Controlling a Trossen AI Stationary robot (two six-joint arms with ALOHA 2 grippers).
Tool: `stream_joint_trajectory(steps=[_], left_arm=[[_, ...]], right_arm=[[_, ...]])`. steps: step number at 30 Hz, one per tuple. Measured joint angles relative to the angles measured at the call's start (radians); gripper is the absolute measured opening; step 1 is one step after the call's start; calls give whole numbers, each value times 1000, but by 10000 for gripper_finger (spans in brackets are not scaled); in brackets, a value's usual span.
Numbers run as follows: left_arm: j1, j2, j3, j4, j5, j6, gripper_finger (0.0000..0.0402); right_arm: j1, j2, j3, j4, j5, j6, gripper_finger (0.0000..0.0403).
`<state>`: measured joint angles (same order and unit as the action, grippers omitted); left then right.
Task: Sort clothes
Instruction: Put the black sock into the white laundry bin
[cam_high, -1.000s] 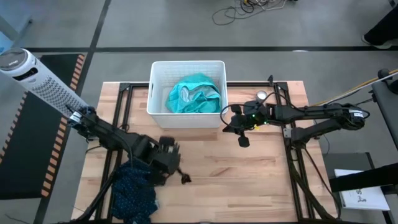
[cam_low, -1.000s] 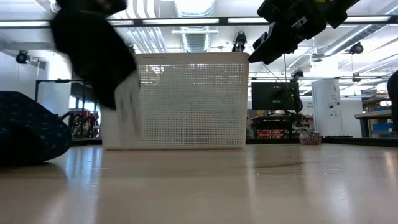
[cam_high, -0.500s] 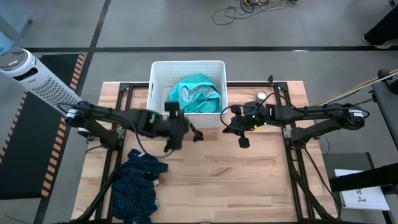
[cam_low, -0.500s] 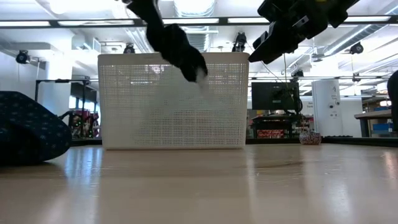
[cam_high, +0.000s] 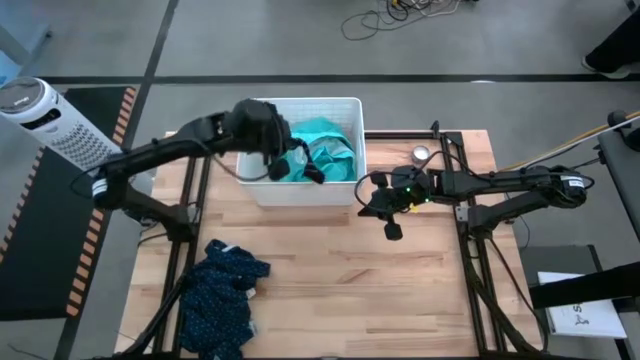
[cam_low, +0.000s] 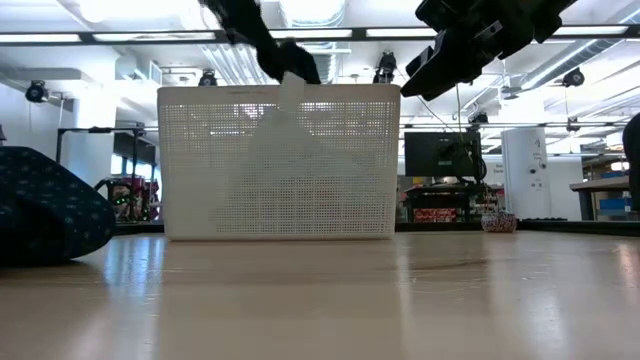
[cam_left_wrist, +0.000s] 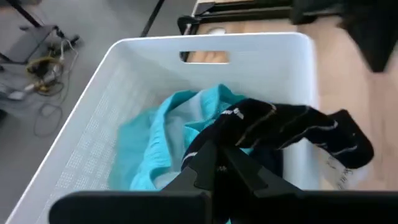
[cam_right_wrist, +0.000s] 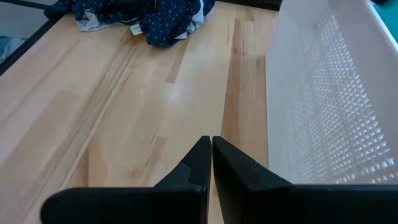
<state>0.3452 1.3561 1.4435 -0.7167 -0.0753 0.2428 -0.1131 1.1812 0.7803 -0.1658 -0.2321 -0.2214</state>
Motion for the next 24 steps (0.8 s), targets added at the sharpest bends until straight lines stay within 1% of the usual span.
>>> stream_joint_trajectory(steps=[2,6,11,15,19,24], left_arm=[[57,16,-31,49,42,0,0],[135,62,-100,151,48,18,1],[198,140,-147,191,53,21,14],[211,221,-155,172,67,12,23],[210,292,-156,162,71,34,36],[209,353,-150,132,71,38,78]], right_arm=[[0,0,0,1,0,-5,0],[2,0,0,2,0,-6,0],[4,0,0,3,0,-1,0],[5,0,0,6,0,1,0],[4,0,0,10,0,3,0],[4,0,0,13,-1,12,0]])
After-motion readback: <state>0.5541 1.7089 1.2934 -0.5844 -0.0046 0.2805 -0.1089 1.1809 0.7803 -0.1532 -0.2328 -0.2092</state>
